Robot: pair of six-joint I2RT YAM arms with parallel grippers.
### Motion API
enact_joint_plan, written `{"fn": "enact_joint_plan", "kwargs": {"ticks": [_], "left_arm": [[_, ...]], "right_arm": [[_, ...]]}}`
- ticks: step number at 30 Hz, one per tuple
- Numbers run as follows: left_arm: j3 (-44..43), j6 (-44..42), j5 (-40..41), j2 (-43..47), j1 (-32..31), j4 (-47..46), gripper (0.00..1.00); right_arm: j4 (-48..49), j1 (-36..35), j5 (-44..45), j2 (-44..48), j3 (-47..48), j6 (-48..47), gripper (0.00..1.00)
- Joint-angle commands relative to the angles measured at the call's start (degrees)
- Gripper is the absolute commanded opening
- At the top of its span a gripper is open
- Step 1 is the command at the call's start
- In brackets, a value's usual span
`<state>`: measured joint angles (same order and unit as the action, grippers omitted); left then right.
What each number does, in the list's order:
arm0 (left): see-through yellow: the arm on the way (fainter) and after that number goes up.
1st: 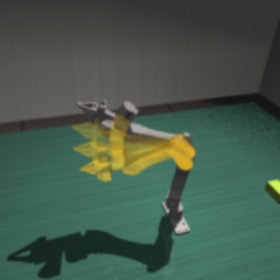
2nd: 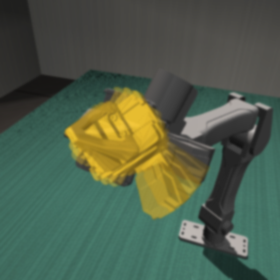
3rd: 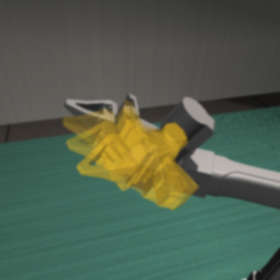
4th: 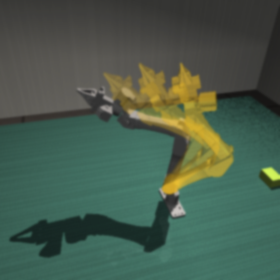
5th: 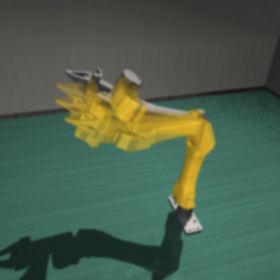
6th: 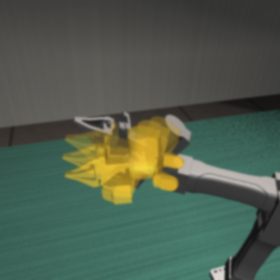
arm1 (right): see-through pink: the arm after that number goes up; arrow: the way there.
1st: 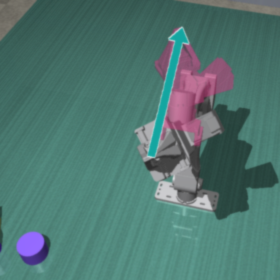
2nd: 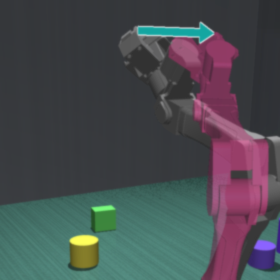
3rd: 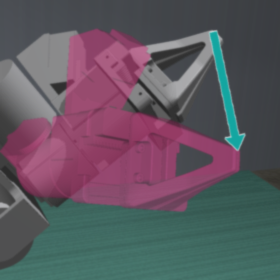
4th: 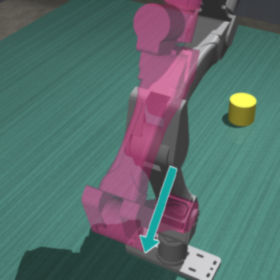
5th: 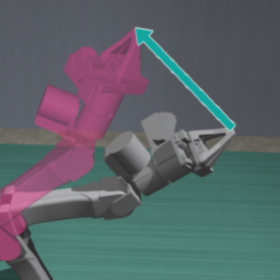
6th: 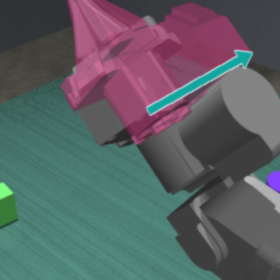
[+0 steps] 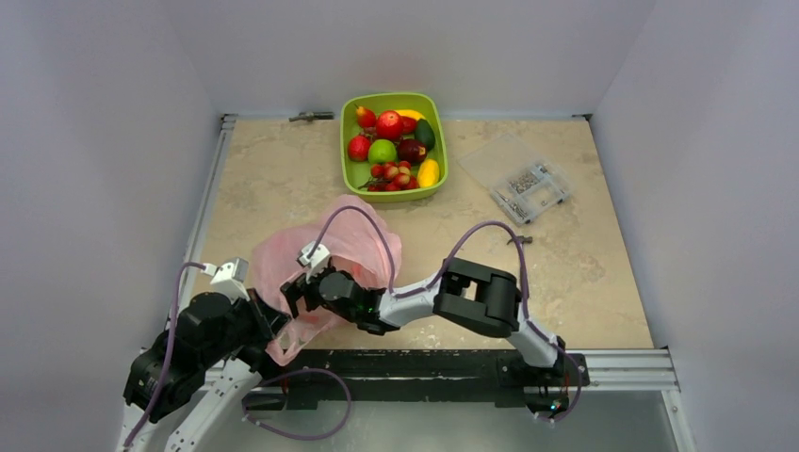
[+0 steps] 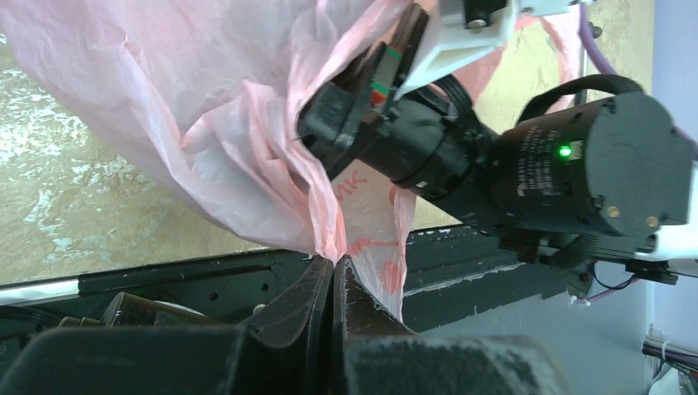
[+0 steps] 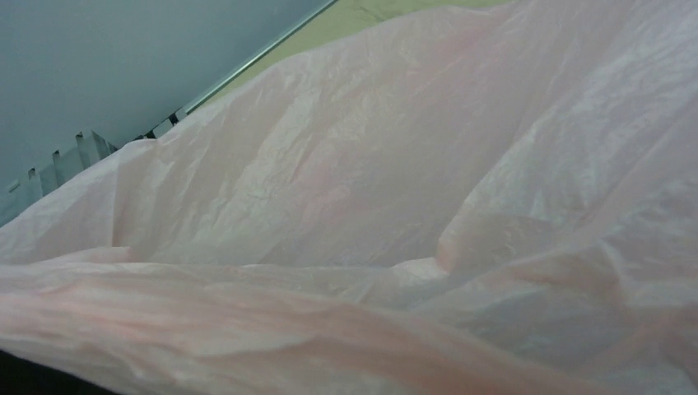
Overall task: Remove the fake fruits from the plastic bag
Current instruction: Take out the fake fruit from the plastic bag.
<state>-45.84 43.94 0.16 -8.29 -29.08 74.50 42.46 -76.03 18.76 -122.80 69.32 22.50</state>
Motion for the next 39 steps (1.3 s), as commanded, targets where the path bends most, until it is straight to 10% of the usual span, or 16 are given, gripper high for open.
{"fn": "enact_joint_plan", "kwargs": {"ticks": [1, 9, 25, 39], "left_arm": [[0.3, 0.2, -0.5, -1.2, -0.2, -1.6, 0.0], [0.5, 0.2, -1.0, -2.5, -0.2, -2.0, 0.0], [0.1, 1.2, 1.1, -1.3, 0.2, -1.0, 0.0], [-2.1, 2.7, 4.6, -1.0, 1.4, 0.6, 0.0]], "right_arm": [[8.1, 0.4, -2.0, -4.1, 5.1, -5.3, 0.99], [2.9, 0.7, 4.1, -13.3, 16.7, -5.8, 0.94], [6.5, 1.8, 7.3, 1.7, -2.2, -10.4, 0.1], [-6.4, 1.8, -10.6, 19.7, -15.7, -4.0, 0.0]]}}
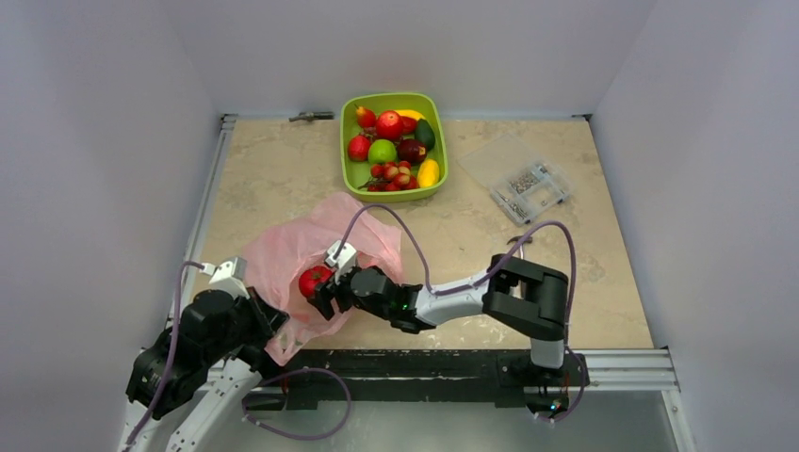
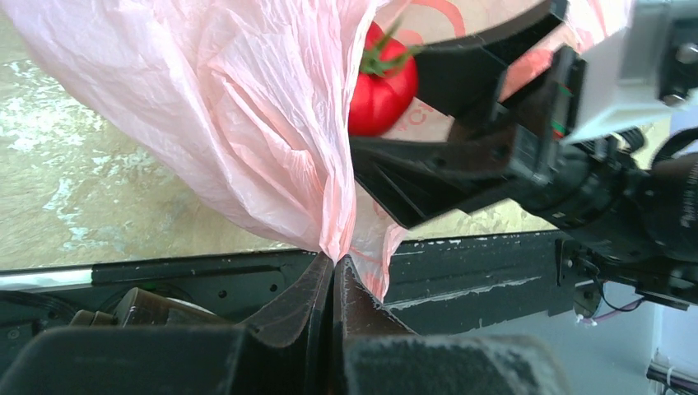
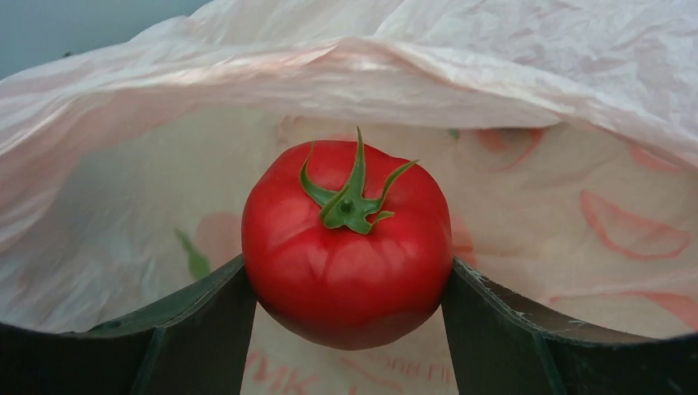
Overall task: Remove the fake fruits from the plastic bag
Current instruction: Take out the fake fruit from the plastic bag, then place the fake fruit in the bin.
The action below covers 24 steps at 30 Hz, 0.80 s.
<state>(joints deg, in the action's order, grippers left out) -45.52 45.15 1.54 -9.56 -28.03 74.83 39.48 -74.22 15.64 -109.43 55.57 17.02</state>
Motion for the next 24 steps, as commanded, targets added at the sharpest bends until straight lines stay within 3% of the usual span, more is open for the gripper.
{"fn": "enact_joint_plan", "kwargs": {"ticks": [1, 7, 17, 24], "left_arm": [[-3.3, 1.4, 3.6, 0.1, 0.4, 0.6, 0.0], [-6.3, 0.0, 6.9, -2.1, 0.3, 1.5, 0.0], [-4.2, -3.1, 7.5, -1.7, 0.4, 0.5, 0.0], [-4.0, -3.7, 6.6, -4.2, 0.4, 0.4, 0.0]], "right_arm": [[-4.3, -0.1, -8.9, 8.0, -2.6, 1.6, 0.0], [-14.5, -0.1, -11.6, 18.7, -2.1, 2.0, 0.0], [-29.4, 1.1, -4.0, 29.0, 8.1, -0.4, 0.0], [-31.2, 10.3, -4.2, 30.9, 12.6, 2.5, 0.0]]}}
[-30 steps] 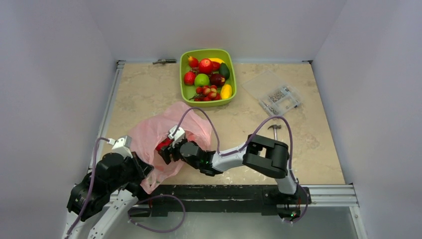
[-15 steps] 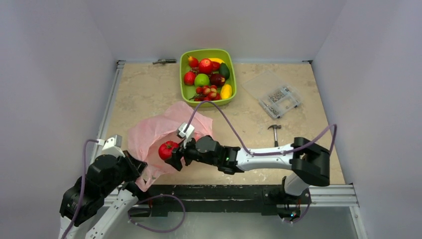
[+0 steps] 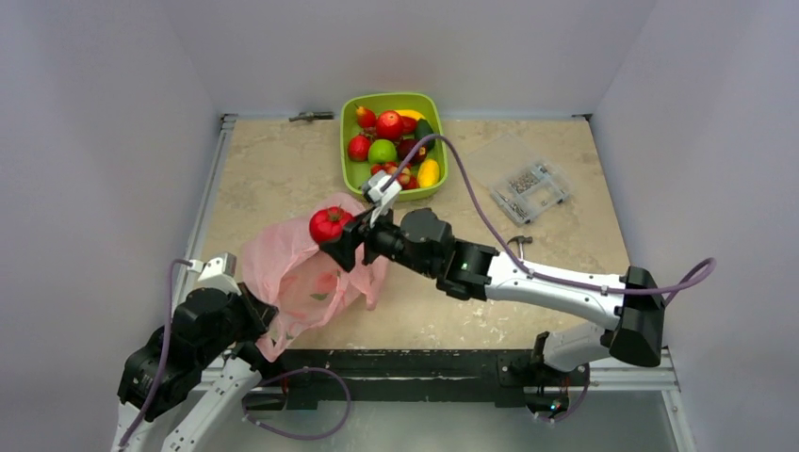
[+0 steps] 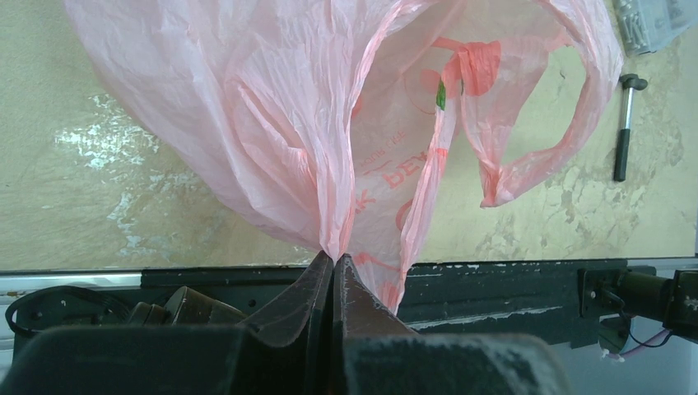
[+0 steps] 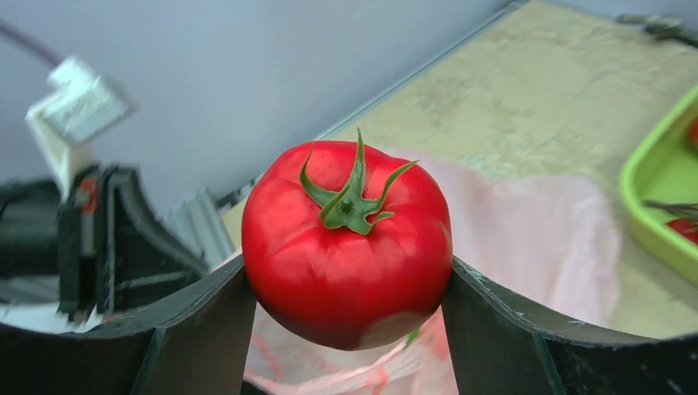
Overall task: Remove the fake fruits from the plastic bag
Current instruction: Place the fake fruit in the bin.
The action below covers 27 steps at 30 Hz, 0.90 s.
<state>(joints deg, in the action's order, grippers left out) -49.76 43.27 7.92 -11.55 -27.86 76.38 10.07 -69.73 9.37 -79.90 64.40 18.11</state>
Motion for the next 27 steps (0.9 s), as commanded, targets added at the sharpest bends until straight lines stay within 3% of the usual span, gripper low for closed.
{"fn": "enact_joint_plan", "kwargs": {"ticks": [1, 8, 14, 18, 25, 27], "left_arm": [[0.2, -1.9, 0.1, -2.5, 0.2, -1.1, 0.0], [0.3, -2.4, -0.4, -3.0, 0.2, -1.0, 0.0], [0.4, -2.2, -0.3, -1.9, 0.2, -1.0, 0.0], [0.3, -2.0, -0.3, -1.9, 0.2, -0.9, 0.0], [0.3, -2.0, -0.4, -1.9, 0.2, -0.8, 0.0], [0.3, -2.1, -0.5, -1.8, 0.2, -0.9, 0.0]], "right_arm": [[-2.9, 7.5, 3.4, 0.7, 4.7, 1.9, 0.0], [-9.8, 19.3, 9.1, -8.2, 12.8, 3.3, 0.0], [-10.8, 24.8, 11.6, -20.8, 22.4, -0.8, 0.03], [-14.3, 29.5, 6.4, -30.2, 31.1, 3.9, 0.04], [-23.9, 34.2, 6.4, -43.0, 45.4, 6.5, 0.24], [-25.9, 34.7, 6.5, -44.6, 47.2, 6.5, 0.37]]}}
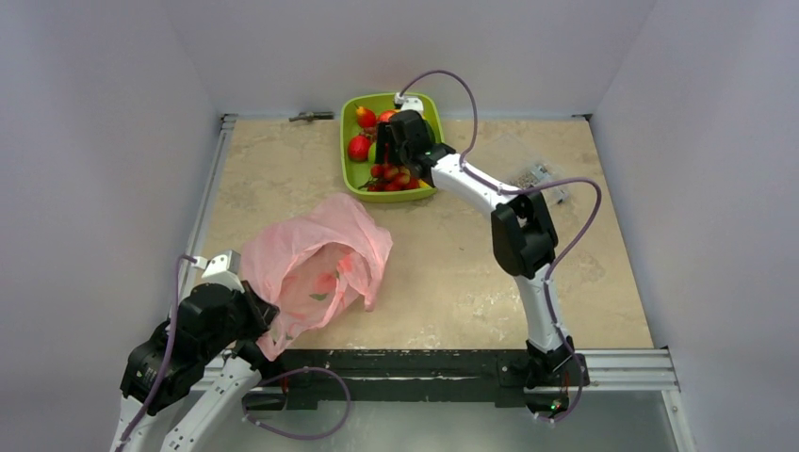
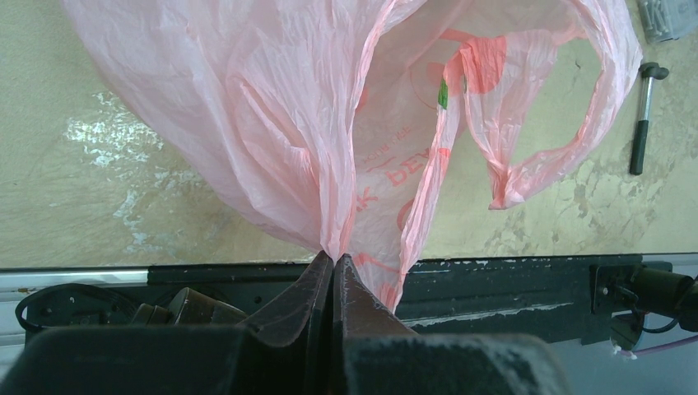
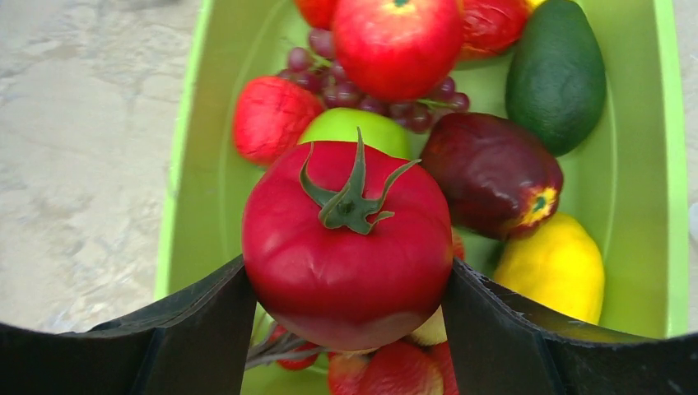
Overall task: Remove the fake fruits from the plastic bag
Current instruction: Place the fake fruit in the bin, then take out the fake fruit from the plastic bag.
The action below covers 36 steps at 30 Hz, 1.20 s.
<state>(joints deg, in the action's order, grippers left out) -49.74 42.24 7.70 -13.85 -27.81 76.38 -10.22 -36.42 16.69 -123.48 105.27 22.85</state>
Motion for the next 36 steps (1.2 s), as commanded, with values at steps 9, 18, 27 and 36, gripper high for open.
{"fn": "enact_joint_plan", "kwargs": {"ticks": [9, 18, 27, 36], "left_arm": [[0.3, -1.3, -0.6, -0.9, 0.2, -1.0, 0.0], [0.3, -1.6, -0.9, -1.3, 0.2, -1.1, 0.0], [0.3, -1.7, -1.1, -0.9, 0.2, -1.1, 0.0], [0.4, -1.8, -1.3, -0.3, 0.2, -1.3, 0.0]], "right_arm": [[-2.5, 1.4, 0.8, 6.0, -2.0, -2.0, 0.87], [1.5, -1.8, -1.5, 20.2, -16.7, -1.0, 0.9], [6.6, -16.1, -4.0, 33.1, -32.6, 0.8, 0.86], [25.5, -33.8, 0.2, 45.1, -47.0, -6.4, 0.87]]}}
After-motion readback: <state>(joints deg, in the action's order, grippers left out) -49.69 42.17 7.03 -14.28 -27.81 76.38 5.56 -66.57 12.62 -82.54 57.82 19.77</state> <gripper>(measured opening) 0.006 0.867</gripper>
